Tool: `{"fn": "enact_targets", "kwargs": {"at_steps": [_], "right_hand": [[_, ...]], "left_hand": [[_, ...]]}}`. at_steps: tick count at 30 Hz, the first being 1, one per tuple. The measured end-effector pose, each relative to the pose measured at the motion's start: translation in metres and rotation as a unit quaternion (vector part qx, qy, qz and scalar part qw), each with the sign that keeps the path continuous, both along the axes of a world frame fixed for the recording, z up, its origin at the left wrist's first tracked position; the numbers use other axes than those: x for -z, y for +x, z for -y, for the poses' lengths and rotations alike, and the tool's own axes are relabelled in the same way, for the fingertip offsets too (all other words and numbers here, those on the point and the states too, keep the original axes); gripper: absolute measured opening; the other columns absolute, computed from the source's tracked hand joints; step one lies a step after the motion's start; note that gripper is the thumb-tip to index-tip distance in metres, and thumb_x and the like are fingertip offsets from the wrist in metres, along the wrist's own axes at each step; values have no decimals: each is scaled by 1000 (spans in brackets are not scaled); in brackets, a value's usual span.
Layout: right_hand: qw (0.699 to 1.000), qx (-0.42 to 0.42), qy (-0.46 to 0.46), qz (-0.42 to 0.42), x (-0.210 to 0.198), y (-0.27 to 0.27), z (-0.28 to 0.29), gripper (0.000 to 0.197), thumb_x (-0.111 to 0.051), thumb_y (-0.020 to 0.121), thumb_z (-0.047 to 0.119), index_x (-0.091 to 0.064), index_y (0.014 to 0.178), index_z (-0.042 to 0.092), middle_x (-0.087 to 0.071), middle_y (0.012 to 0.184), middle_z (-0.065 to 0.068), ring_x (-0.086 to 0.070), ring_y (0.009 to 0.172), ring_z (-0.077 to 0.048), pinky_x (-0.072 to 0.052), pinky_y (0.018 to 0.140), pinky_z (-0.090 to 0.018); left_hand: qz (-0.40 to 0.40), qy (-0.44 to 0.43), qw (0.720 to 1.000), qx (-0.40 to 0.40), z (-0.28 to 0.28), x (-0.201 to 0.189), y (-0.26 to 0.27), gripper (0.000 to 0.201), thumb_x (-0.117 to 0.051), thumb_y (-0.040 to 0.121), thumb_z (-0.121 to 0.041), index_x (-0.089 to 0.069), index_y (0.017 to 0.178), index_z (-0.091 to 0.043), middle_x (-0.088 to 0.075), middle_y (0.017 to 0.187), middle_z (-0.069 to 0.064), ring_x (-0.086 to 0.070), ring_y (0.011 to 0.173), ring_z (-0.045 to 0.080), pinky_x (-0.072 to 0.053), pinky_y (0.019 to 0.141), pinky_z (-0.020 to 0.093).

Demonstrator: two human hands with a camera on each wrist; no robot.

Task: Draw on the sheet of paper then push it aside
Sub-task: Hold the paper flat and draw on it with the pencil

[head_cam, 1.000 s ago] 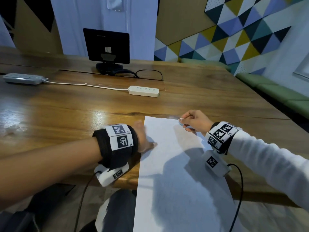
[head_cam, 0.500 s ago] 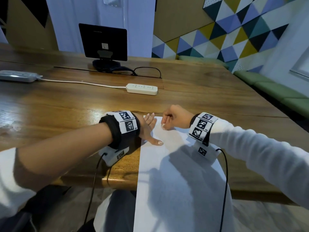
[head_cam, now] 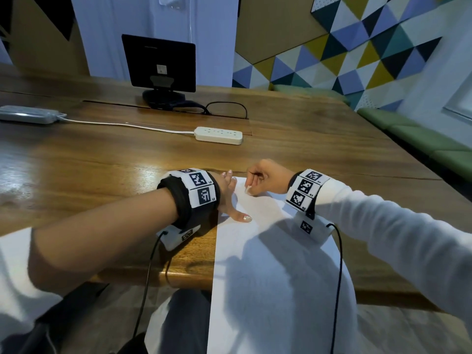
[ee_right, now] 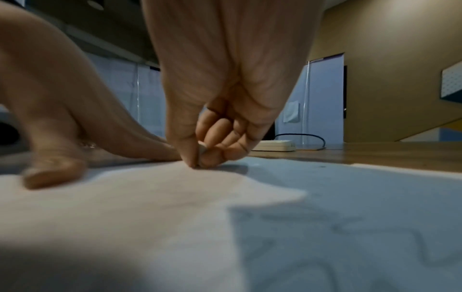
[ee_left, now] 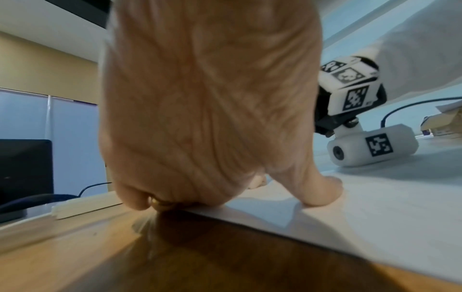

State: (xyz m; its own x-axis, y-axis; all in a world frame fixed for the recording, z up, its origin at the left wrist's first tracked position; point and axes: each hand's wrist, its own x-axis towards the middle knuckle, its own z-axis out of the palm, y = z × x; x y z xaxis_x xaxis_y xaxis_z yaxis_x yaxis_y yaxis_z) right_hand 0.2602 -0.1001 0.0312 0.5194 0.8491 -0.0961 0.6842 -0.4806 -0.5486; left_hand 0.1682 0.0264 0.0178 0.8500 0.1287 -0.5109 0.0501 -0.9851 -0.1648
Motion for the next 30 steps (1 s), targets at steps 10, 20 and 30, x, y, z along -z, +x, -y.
{"fn": "enact_targets", "kwargs": {"at_steps": [10, 20, 30], "right_hand": [[999, -16, -6, -45, 2, -5, -10, 14, -71, 77, -4, -62, 75, 7, -62, 65, -4, -59, 53, -2, -49, 56, -14], [998, -30, -54, -4, -4, 1, -8, 10, -71, 77, 0, -64, 77, 7, -63, 65, 0, -60, 55, -4, -47, 58, -16], [999, -23, -48, -3, -5, 8, 10, 14, -74, 76, 4, -64, 74, 14, -65, 63, 4, -59, 54, 0, -46, 58, -16]], "left_hand": [[13, -30, 999, -11, -5, 6, -1, 117, -40, 78, -78, 19, 147, -4, 31, 152, 14, 22, 144, 28, 3, 117, 47], [16, -11, 1000, -13, -3, 5, -1, 116, -39, 79, -77, 20, 147, -3, 30, 152, 16, 21, 144, 30, 3, 117, 48], [8, 4, 1000, 19, 1, 6, -1, 105, -37, 83, -74, 19, 149, -15, 28, 153, 17, 18, 143, 35, 0, 114, 55]]}}
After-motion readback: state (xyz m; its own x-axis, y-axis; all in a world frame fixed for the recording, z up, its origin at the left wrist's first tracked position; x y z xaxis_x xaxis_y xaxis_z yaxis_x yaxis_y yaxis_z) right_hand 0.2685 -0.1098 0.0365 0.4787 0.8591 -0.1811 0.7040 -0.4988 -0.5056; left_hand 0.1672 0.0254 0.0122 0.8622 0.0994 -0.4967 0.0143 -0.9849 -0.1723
